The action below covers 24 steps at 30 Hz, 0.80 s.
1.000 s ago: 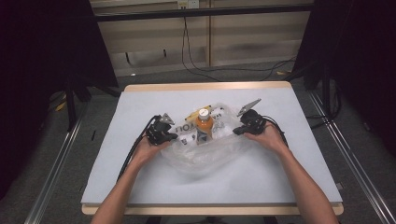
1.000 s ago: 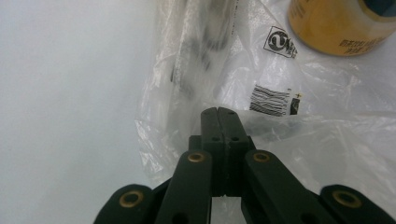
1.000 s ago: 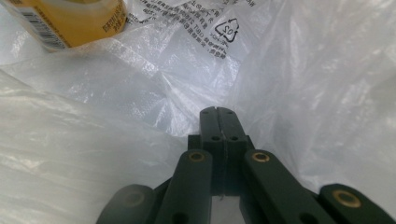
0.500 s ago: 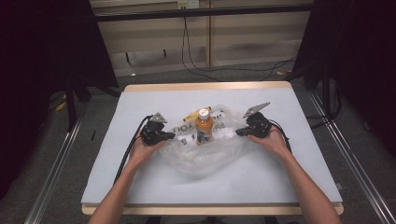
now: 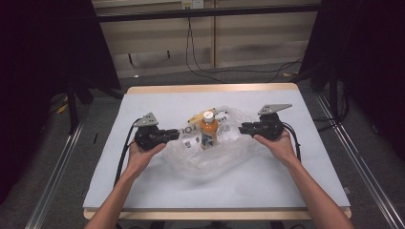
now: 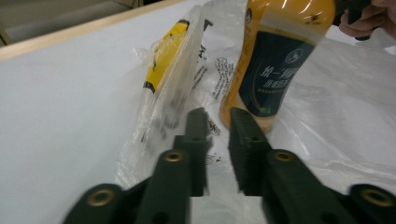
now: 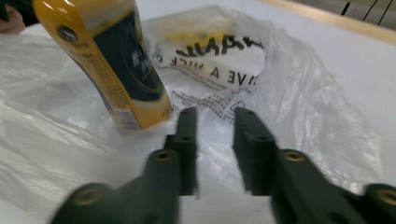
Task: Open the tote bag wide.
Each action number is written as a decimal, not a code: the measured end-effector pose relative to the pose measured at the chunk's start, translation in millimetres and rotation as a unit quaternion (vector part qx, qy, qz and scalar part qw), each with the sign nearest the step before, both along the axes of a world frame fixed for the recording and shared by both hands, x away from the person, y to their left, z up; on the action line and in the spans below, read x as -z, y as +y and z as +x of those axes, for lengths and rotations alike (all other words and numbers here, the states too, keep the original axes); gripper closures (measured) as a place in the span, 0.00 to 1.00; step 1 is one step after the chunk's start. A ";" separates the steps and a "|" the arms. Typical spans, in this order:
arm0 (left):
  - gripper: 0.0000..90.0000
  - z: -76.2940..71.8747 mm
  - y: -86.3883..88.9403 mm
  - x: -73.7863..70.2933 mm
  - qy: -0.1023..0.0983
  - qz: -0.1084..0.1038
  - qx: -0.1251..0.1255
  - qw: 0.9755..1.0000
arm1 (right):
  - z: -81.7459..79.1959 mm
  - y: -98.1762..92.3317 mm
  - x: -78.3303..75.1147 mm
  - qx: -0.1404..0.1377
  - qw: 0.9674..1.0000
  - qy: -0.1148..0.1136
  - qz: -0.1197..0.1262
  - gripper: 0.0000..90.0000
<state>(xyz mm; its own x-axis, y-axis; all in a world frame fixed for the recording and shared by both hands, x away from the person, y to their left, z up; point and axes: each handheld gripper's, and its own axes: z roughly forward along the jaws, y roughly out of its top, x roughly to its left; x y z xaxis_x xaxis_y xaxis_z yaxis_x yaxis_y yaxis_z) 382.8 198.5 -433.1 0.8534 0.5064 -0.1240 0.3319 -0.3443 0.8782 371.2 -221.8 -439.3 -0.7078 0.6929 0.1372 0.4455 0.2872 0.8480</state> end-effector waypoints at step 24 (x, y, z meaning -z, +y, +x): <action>0.03 -50.9 26.0 -12.9 -0.042 -0.015 -0.057 0.997 | -75.9 -35.8 -13.5 0.072 0.992 -0.073 0.073 0.02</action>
